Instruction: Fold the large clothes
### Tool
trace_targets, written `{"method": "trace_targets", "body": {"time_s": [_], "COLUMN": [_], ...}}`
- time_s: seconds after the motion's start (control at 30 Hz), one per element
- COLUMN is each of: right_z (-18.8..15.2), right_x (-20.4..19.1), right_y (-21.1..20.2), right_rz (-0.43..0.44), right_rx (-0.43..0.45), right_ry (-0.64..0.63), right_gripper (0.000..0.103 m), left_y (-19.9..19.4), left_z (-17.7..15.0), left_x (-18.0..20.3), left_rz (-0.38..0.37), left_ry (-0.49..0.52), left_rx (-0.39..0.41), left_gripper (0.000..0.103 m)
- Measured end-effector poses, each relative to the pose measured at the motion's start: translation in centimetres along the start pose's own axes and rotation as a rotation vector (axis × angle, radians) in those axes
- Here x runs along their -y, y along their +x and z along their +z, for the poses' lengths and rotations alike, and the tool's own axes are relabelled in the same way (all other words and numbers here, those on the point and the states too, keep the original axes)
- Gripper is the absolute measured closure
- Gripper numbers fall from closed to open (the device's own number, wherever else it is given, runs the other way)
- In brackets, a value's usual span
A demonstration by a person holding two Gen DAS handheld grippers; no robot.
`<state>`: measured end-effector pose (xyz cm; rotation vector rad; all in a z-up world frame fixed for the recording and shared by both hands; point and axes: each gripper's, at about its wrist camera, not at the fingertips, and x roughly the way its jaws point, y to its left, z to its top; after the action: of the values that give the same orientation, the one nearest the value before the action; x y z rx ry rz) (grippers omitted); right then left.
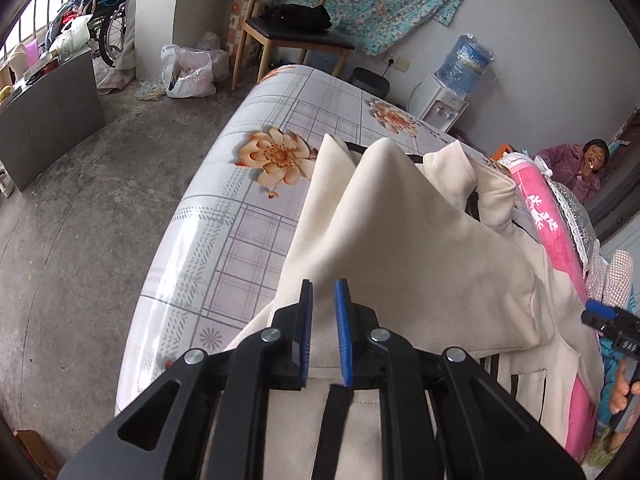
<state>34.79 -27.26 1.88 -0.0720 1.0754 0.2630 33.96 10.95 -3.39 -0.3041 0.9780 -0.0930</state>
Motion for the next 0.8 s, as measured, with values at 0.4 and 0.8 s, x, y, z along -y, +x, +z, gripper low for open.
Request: {"method": "trace_targets", "body": {"time_s": [0.4,0.8], "right_z": [21.4,21.1], "right_x": [-19.0,-23.1], "right_y": [13.9,24.2], "right_rz": [0.435,0.382], "right_rx": [-0.217,-0.637], "right_ry": [-0.08,-0.043], "right_gripper": [0.038,0.048], "left_y": [-1.0,0.6], "left_z": [-4.5,-6.8], "left_x": [1.5,-0.5], "left_rz": [0.063,0.015], "left_ry": [0.099,0.034], "left_rx": [0.077,0.019], "left_gripper": [0.092,0.092]}}
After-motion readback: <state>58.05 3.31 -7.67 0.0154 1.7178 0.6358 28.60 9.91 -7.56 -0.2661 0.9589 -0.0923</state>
